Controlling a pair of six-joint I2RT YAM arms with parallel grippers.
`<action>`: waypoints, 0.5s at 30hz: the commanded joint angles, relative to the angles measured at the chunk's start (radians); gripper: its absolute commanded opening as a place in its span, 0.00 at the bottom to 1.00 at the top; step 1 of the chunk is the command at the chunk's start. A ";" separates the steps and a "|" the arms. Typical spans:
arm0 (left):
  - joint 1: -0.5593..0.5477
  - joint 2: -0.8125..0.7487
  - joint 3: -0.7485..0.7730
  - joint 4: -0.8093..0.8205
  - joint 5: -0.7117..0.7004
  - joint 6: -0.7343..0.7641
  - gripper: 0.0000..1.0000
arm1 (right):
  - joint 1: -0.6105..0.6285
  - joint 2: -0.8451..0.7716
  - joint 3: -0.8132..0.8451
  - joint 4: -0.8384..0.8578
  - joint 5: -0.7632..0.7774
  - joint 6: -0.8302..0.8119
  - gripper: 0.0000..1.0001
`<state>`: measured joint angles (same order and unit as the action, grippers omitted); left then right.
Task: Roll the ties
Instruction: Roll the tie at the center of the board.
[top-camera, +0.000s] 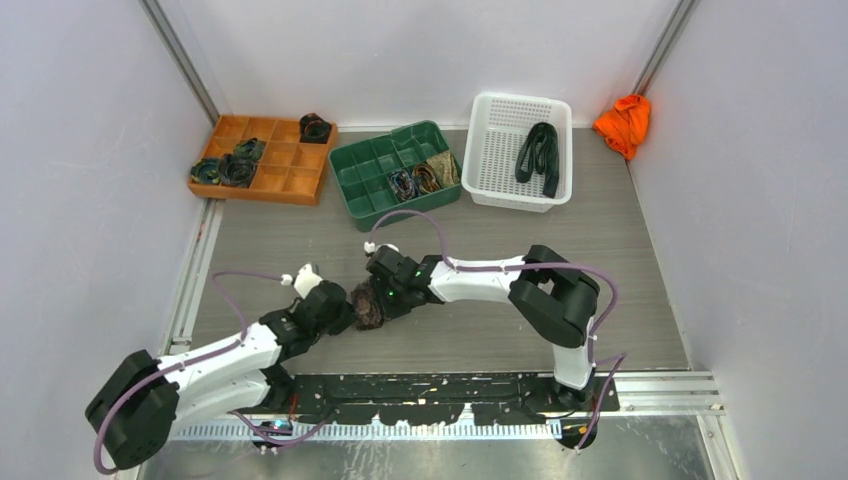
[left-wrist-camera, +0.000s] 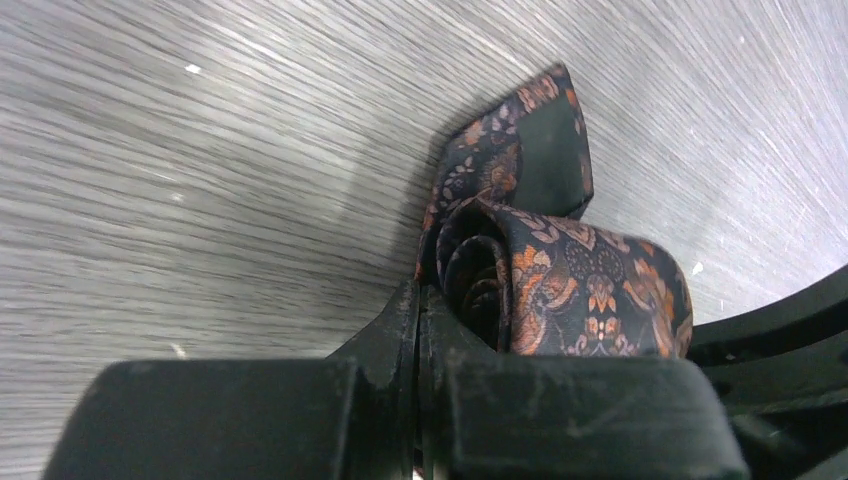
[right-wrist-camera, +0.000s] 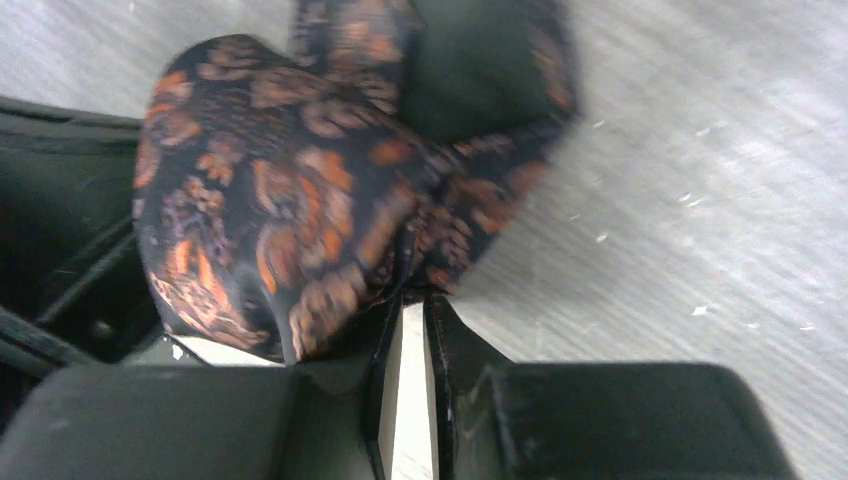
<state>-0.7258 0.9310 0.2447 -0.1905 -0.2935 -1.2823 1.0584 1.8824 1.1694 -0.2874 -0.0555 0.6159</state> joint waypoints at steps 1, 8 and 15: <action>-0.104 0.087 -0.030 -0.052 0.001 -0.058 0.00 | 0.063 0.012 0.075 0.005 -0.026 0.004 0.20; -0.123 0.029 -0.005 -0.178 -0.070 -0.056 0.00 | 0.089 0.024 0.099 -0.007 0.030 0.008 0.20; -0.122 -0.188 0.032 -0.468 -0.198 -0.060 0.00 | 0.070 -0.053 0.044 -0.067 0.167 -0.028 0.23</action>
<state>-0.8429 0.8268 0.2588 -0.3634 -0.4133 -1.3396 1.1366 1.9060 1.2247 -0.3676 0.0071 0.6060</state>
